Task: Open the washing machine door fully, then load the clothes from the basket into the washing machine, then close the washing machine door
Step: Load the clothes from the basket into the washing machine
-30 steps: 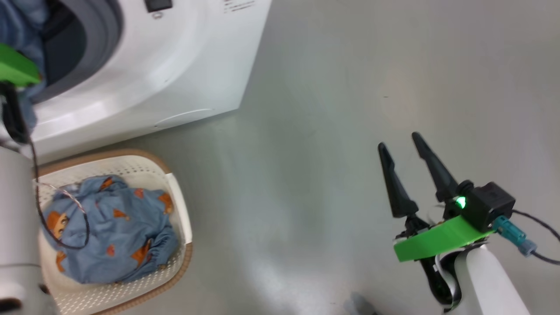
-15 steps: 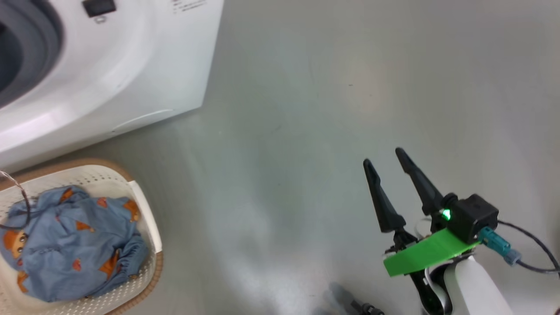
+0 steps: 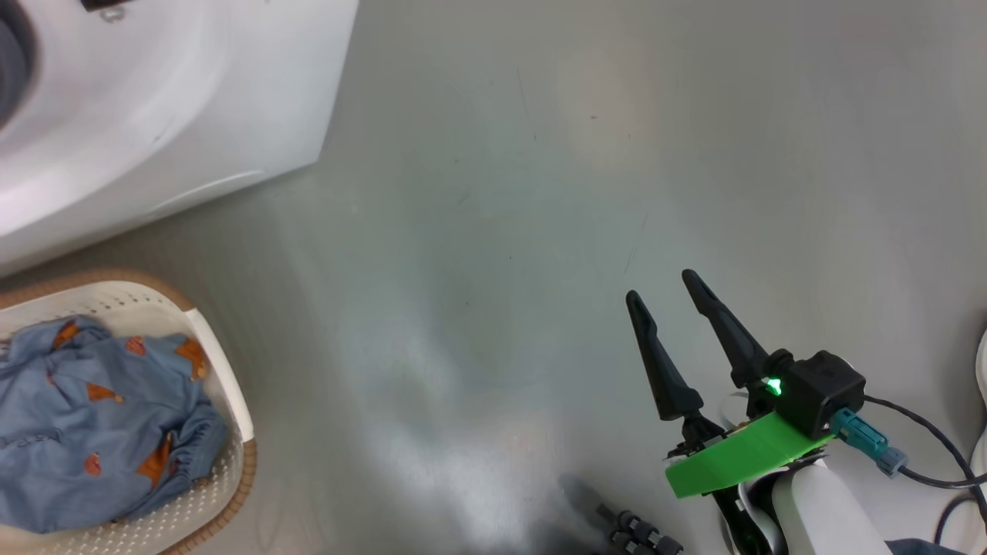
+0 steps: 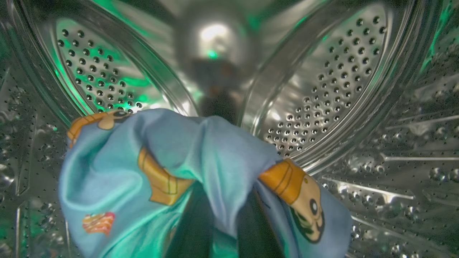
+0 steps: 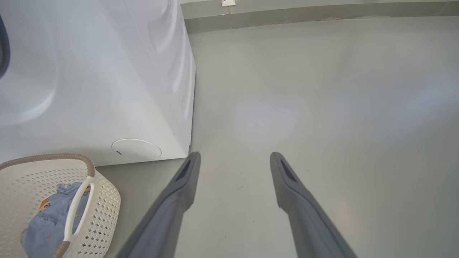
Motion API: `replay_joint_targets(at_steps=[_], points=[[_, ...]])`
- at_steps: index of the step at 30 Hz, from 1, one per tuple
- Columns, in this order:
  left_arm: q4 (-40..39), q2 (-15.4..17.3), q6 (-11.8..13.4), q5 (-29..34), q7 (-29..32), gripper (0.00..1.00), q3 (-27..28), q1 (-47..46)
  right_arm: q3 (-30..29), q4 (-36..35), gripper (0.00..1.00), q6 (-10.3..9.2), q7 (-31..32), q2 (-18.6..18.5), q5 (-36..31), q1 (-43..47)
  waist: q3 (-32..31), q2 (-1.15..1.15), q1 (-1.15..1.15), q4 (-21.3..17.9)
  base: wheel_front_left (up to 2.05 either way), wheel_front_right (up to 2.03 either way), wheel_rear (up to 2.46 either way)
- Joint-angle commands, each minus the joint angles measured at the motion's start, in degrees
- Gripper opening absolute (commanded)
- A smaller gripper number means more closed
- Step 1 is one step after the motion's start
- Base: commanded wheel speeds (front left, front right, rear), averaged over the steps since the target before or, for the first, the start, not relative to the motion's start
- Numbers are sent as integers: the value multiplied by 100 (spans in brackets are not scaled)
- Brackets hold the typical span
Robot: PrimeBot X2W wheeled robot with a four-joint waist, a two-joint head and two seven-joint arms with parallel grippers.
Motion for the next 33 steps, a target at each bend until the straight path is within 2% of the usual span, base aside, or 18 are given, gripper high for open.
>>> replay_joint_targets(at_steps=[1, 7, 13, 17, 18, 19, 26, 33], points=[[-417, 255, 83, -52, -42, 0, 91, -71, 144, -134, 100, 9, -69, -32, 25, 123, 80, 0, 0, -27, 0, 0, 0], [-1107, 232, 285, -15, -43, 0, 261, 139, 155, -153, 100, 9, -69, -32, 72, 57, 179, 0, 0, -19, 0, 0, 0], [-703, 138, 255, 83, -44, 0, 176, 384, 154, -112, 100, 9, -69, -31, 92, 61, 133, 0, 0, 53, 0, 0, 0], [-325, 130, 292, 155, -44, 43, 86, 361, 177, -80, 100, 9, -69, -31, 98, 45, 63, 0, 0, 87, 0, 0, 0], [-214, 119, 307, 165, -44, 76, 68, 366, 178, -70, 100, 9, -69, -31, 96, 41, 30, 0, 0, 98, 0, 0, 0], [-107, 111, 319, 186, -44, 100, 37, 368, 175, -61, 100, 9, -69, -31, 94, 41, 0, 0, 0, 107, 0, 0, 0], [625, 25, 432, 220, -20, 100, -86, 355, 113, -14, 100, 9, -69, -31, 89, 65, -221, 0, 0, 188, 0, 0, 0], [930, -106, 541, 203, -22, 100, -168, 487, 36, 59, 100, 9, -69, -31, 56, 115, -526, 0, 0, 337, 0, 0, 0]])
